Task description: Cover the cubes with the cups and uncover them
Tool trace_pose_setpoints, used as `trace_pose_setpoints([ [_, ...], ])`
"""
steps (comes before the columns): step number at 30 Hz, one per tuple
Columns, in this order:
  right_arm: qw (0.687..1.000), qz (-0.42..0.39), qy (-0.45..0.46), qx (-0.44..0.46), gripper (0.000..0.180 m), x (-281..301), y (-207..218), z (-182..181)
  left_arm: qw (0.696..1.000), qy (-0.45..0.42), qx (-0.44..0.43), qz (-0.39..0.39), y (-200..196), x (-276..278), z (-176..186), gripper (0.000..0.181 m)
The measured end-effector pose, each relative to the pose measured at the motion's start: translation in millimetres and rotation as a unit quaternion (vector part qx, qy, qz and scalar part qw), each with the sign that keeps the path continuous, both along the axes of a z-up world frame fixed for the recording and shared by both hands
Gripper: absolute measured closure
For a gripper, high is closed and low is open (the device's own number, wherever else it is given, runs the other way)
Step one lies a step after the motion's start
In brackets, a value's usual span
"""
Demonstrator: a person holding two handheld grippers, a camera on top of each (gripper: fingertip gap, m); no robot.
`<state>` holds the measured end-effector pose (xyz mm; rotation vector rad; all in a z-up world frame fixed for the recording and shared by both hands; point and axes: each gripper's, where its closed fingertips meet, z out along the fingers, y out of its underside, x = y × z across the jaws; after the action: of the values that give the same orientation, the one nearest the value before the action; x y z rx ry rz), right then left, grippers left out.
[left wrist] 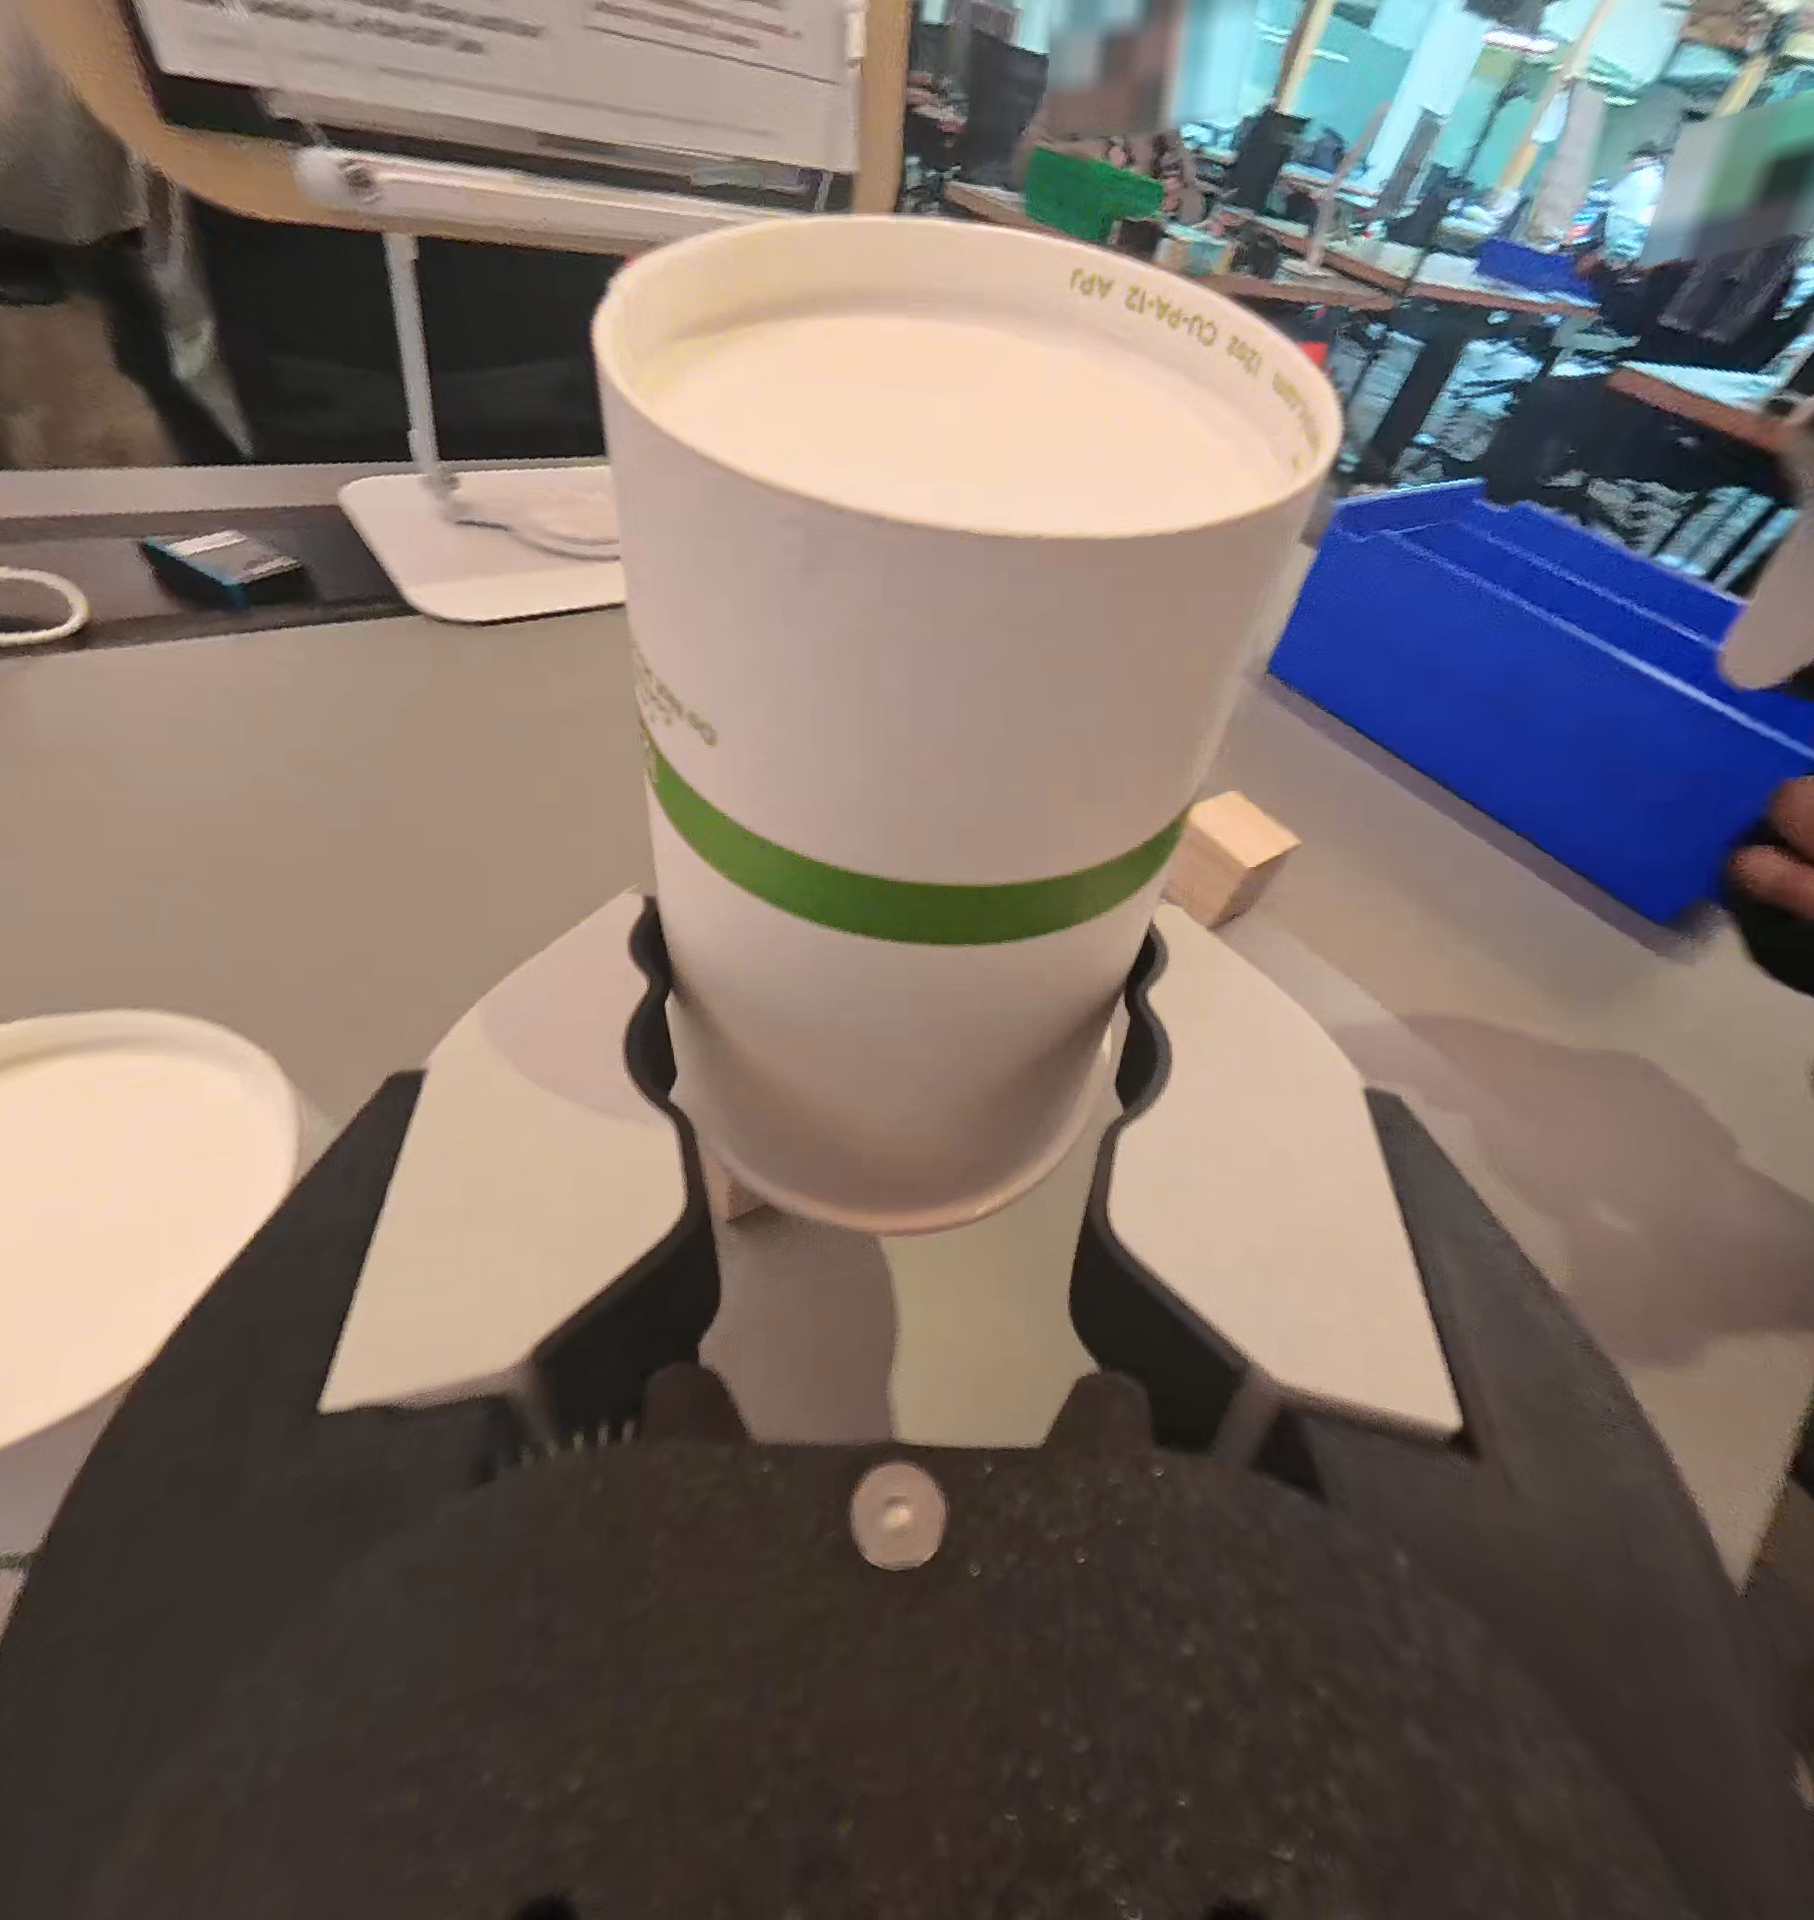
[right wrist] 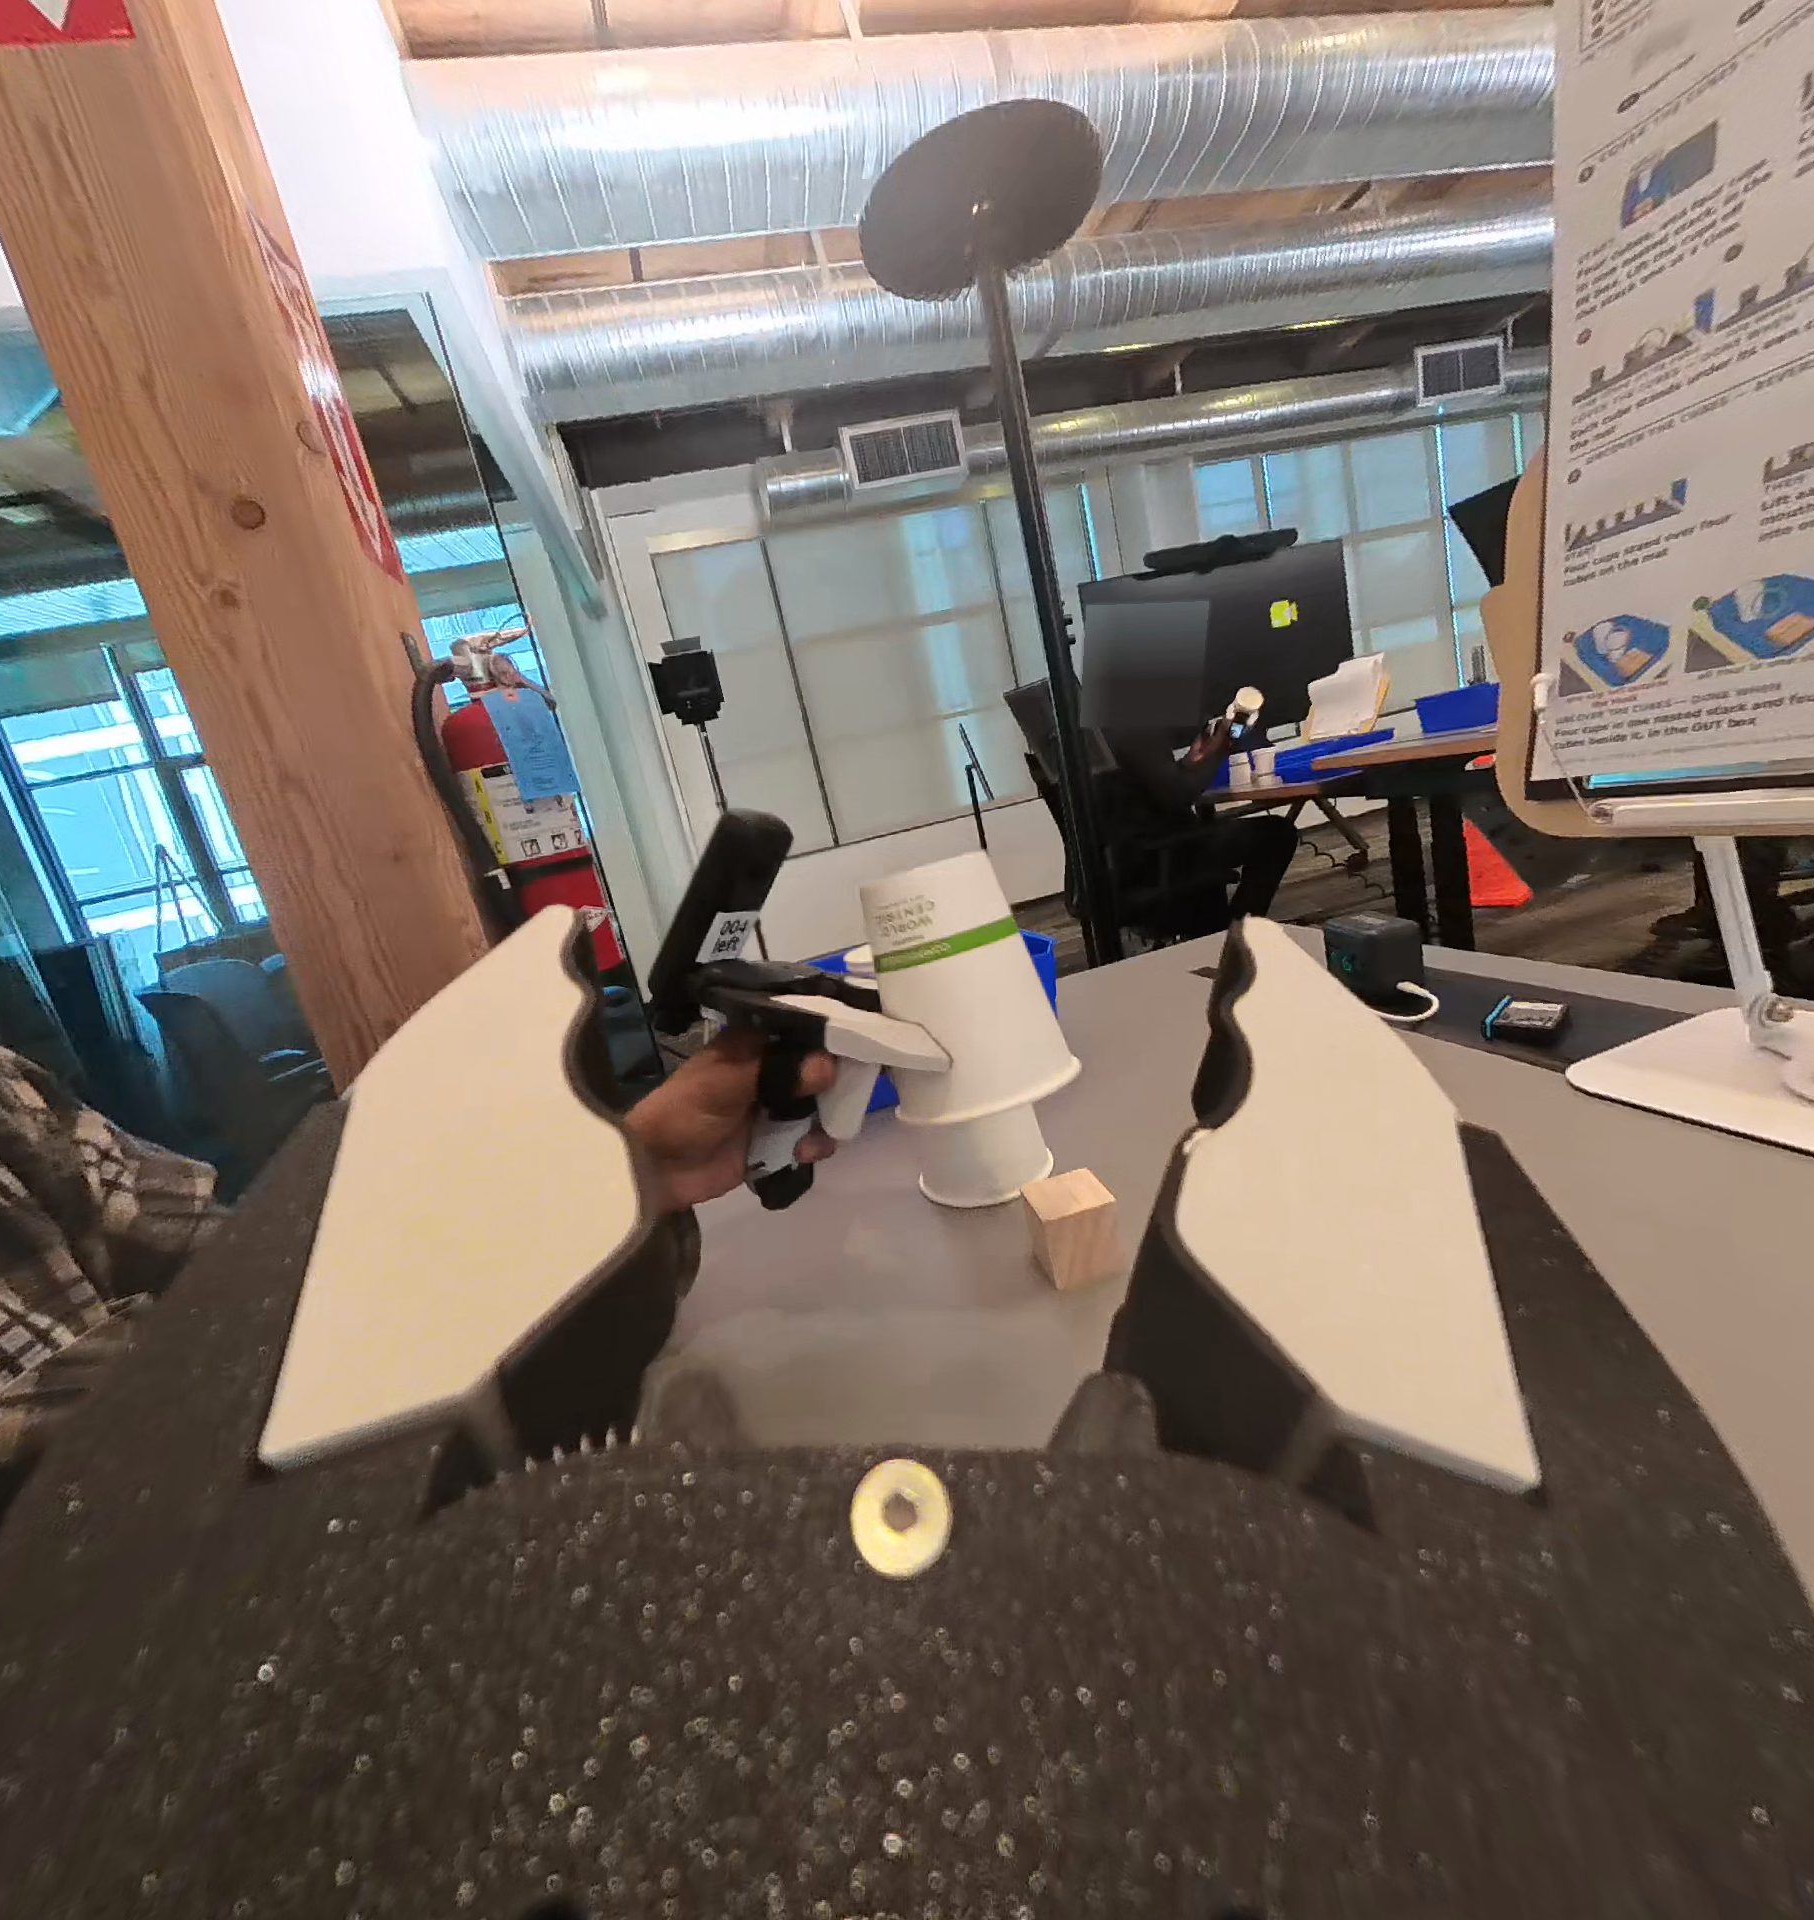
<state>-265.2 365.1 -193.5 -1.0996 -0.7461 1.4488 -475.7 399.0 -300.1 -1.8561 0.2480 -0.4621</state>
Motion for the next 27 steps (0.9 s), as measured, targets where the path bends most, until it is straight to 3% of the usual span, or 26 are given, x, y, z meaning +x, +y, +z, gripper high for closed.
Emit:
trace_pose_setpoints([
  [13,0.999,0.029,-0.017,0.002,0.073,-7,-5,-8,0.993,0.072,-0.077,0.056,28,-17,-69,0.097],
  [21,0.999,0.030,-0.018,0.005,0.072,-7,-5,-8,0.985,0.079,-0.149,0.025,20,-7,-99,0.094],
  [24,0.999,0.029,-0.014,0.009,0.072,-5,-6,-6,0.983,0.086,-0.161,0.029,16,-7,-100,0.086],
  [27,0.999,0.027,-0.014,0.012,0.071,-5,-7,-5,0.979,0.094,-0.174,0.044,12,-11,-103,0.066],
])
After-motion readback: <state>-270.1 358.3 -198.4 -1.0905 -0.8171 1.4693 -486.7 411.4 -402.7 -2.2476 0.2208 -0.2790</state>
